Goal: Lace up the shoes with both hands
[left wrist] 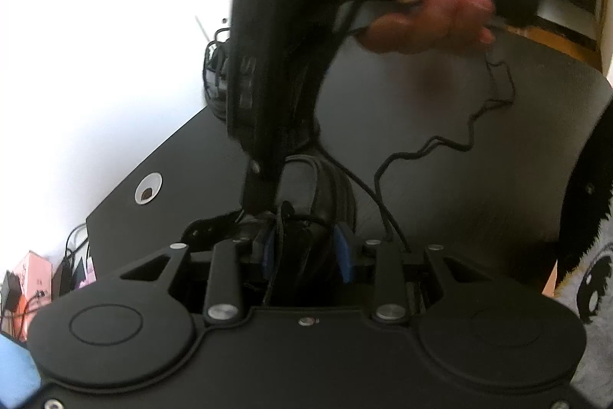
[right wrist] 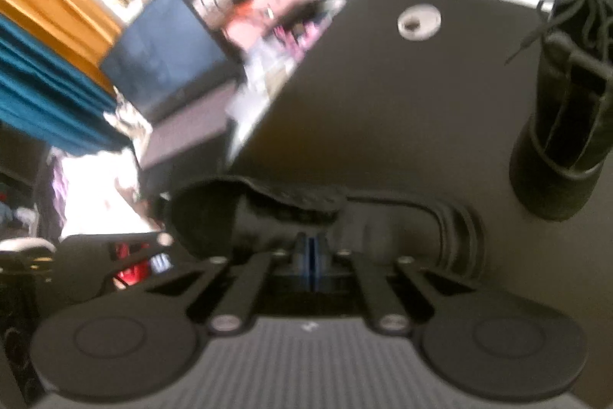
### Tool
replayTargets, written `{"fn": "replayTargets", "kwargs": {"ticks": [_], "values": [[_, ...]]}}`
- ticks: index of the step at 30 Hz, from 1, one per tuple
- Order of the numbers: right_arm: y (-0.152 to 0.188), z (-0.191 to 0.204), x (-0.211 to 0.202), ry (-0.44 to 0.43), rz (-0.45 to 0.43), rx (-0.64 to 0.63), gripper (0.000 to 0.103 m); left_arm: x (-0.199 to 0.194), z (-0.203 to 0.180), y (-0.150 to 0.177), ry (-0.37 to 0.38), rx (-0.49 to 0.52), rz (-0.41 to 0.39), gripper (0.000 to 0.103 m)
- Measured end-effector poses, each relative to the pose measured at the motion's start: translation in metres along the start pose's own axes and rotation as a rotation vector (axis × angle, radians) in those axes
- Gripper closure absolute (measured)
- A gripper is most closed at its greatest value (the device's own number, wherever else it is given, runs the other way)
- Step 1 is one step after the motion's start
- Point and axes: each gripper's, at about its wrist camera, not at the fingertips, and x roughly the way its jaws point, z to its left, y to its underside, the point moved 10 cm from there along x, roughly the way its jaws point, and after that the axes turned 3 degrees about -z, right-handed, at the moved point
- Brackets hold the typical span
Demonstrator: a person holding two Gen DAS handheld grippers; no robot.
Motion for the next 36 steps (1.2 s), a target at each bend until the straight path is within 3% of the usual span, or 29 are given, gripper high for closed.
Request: {"fn": "replayTargets", "kwargs": {"ticks": [7,10,13,16,18,20,22,31,36], "values": [[-0.023,0.008,-0.064,-0.118,-0.377,0.105,0.1,0.0,0.014,-0.002,0.034,-0.128,0.013,0.067],[-0.027,0.015,-0.094,-0.142,-0.5,0.105,0.1,-0.01,0.03,-0.011,0.033,-0.218,-0.017,0.067],[-0.021,0.026,-0.118,-0.165,-0.57,0.076,0.1,-0.025,0.05,-0.031,0.031,-0.32,-0.072,0.068],[-0.018,0.037,-0.135,-0.195,-0.617,0.051,0.1,-0.03,0.058,-0.053,0.016,-0.338,-0.115,0.07],[-0.018,0.045,-0.149,-0.215,-0.654,0.038,0.1,-0.03,0.057,-0.065,0.009,-0.322,-0.133,0.076],[-0.019,0.052,-0.165,-0.237,-0.698,0.031,0.1,-0.032,0.054,-0.075,0.016,-0.324,-0.155,0.094],[-0.019,0.056,-0.184,-0.259,-0.746,0.033,0.1,-0.041,0.056,-0.085,0.03,-0.349,-0.196,0.099],[-0.016,0.073,-0.271,-0.365,-0.975,0.034,0.1,-0.107,0.056,-0.144,0.114,-0.368,-0.395,0.1],[-0.012,0.076,-0.281,-0.354,-0.993,0.017,0.1,-0.104,0.046,-0.144,0.169,-0.379,-0.379,0.1]]}}
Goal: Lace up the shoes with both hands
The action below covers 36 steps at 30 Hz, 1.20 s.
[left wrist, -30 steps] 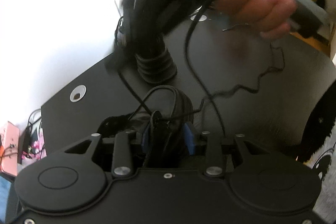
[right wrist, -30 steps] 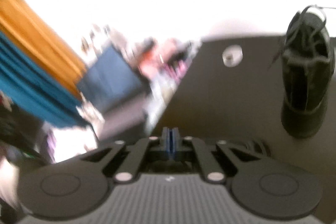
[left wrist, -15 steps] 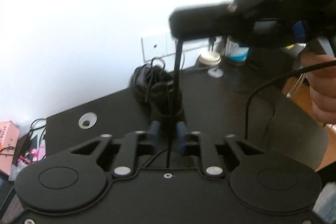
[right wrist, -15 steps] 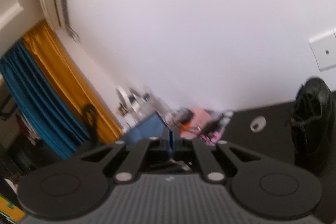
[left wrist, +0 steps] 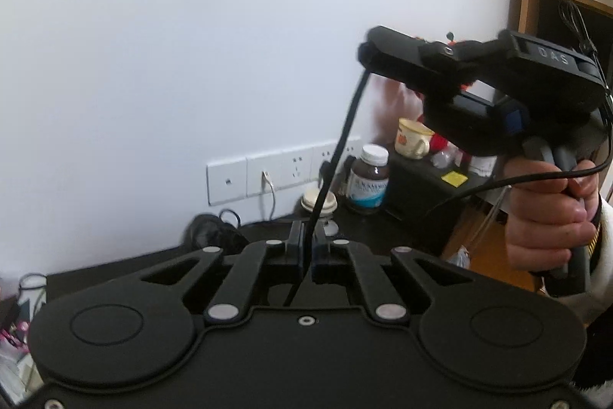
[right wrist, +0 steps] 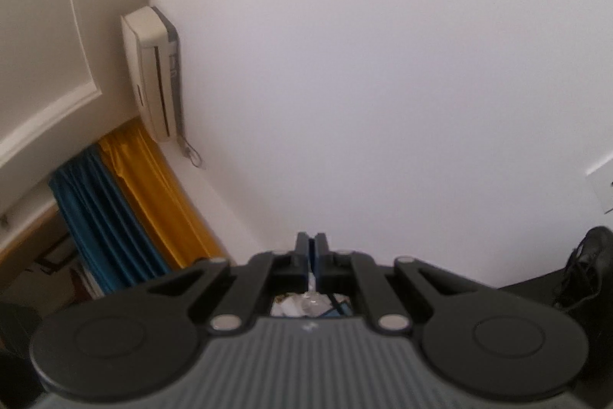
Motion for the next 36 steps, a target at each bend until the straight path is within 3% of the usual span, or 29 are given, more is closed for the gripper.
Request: {"fn": "replayTargets", "kwargs": {"ticks": [8,10,12,14,18,29,32,36], "values": [[0.044,-0.064,0.019,0.171,0.136,0.116,0.1,0.02,-0.007,0.057,0.061,-0.119,0.126,0.1],[0.054,-0.074,0.02,0.199,0.164,0.142,0.096,0.02,-0.001,0.068,0.072,-0.21,0.148,0.1],[0.062,-0.087,0.021,0.262,0.174,0.149,0.076,0.02,0.009,0.078,0.056,-0.278,0.159,0.1],[0.066,-0.097,0.018,0.299,0.173,0.155,0.068,0.02,0.017,0.084,0.03,-0.313,0.162,0.1],[0.073,-0.109,0.015,0.33,0.188,0.196,0.066,0.011,0.025,0.091,0.003,-0.317,0.159,0.1],[0.143,-0.091,0.04,0.318,0.382,0.222,0.068,0.013,0.033,0.096,-0.012,-0.288,0.157,0.1],[0.149,-0.093,0.045,0.314,0.39,0.241,0.098,0.011,0.034,0.098,-0.01,-0.275,0.163,0.1],[0.136,-0.095,0.042,0.337,0.316,0.224,0.099,0.008,0.044,0.096,-0.063,-0.215,0.179,0.096]]}}
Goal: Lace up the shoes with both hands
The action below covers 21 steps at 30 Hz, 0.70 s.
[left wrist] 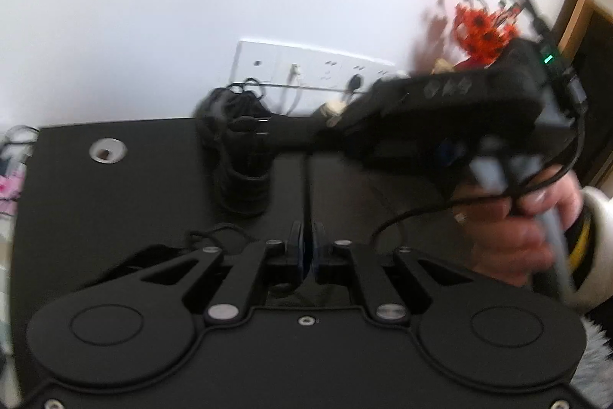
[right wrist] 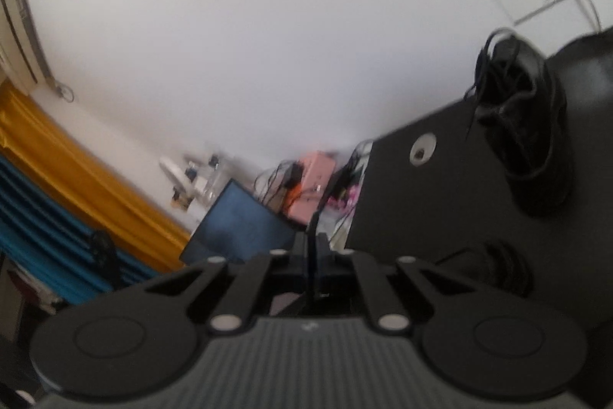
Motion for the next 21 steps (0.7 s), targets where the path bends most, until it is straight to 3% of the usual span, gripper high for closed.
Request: {"fn": "replayTargets", "kwargs": {"ticks": [4,7,10,13,18,21], "values": [[-0.037,0.01,-0.045,-0.034,-0.186,-0.018,0.099,-0.013,0.033,-0.014,-0.098,0.019,-0.038,0.081],[-0.059,0.015,-0.087,-0.028,-0.315,-0.055,0.099,-0.014,0.063,-0.022,-0.185,0.039,-0.037,0.081],[-0.07,0.009,-0.12,0.053,-0.4,-0.093,0.099,-0.003,0.071,-0.02,-0.207,0.121,0.022,0.081],[-0.068,-0.011,-0.135,0.176,-0.421,-0.101,0.099,0.014,0.066,-0.007,-0.206,0.227,0.102,0.08],[-0.047,-0.052,-0.13,0.377,-0.376,-0.101,0.099,0.034,0.069,0.014,-0.205,0.337,0.19,0.079],[-0.036,-0.068,-0.123,0.448,-0.349,-0.101,0.099,0.042,0.071,0.024,-0.193,0.396,0.208,0.069]]}}
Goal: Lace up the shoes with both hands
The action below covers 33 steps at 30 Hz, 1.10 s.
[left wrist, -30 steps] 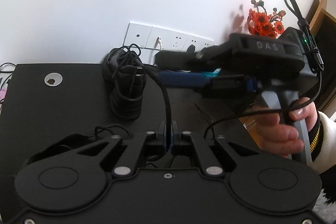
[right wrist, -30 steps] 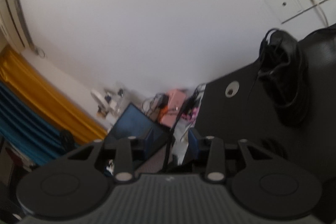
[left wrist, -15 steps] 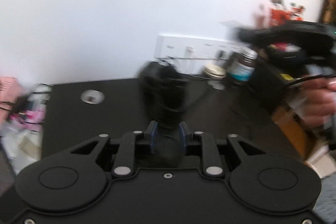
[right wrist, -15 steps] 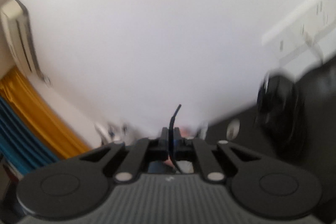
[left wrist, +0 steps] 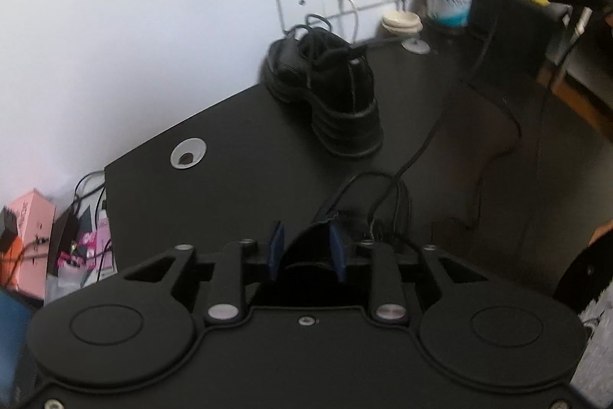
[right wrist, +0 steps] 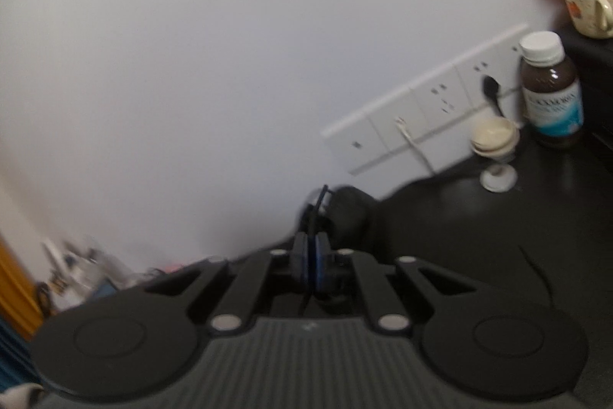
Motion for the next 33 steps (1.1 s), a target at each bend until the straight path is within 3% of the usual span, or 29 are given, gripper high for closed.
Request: {"fn": "replayTargets", "kwargs": {"ticks": [5,8,10,15,20,24,33], "values": [[0.01,-0.004,0.011,0.06,0.043,-0.018,0.099,0.019,-0.002,0.002,-0.007,0.051,0.007,0.067],[0.026,0.011,0.03,0.028,0.127,-0.074,0.099,0.027,0.001,0.001,0.004,0.037,0.011,0.067],[0.04,0.027,0.042,-0.006,0.202,-0.137,0.099,0.03,0.005,0.001,0.021,0.002,0.013,0.073],[0.091,0.076,0.085,-0.132,0.425,-0.296,0.099,0.039,0.027,0.003,0.088,-0.207,0.019,0.082],[0.14,0.122,0.122,-0.287,0.685,-0.314,0.099,0.047,0.049,0.008,0.164,-0.461,0.027,0.084],[0.16,0.137,0.139,-0.312,0.854,-0.284,0.099,0.051,0.059,0.016,0.211,-0.608,0.025,0.084],[0.174,0.142,0.16,-0.294,1.02,-0.244,0.099,0.056,0.067,0.024,0.258,-0.752,0.021,0.084]]}}
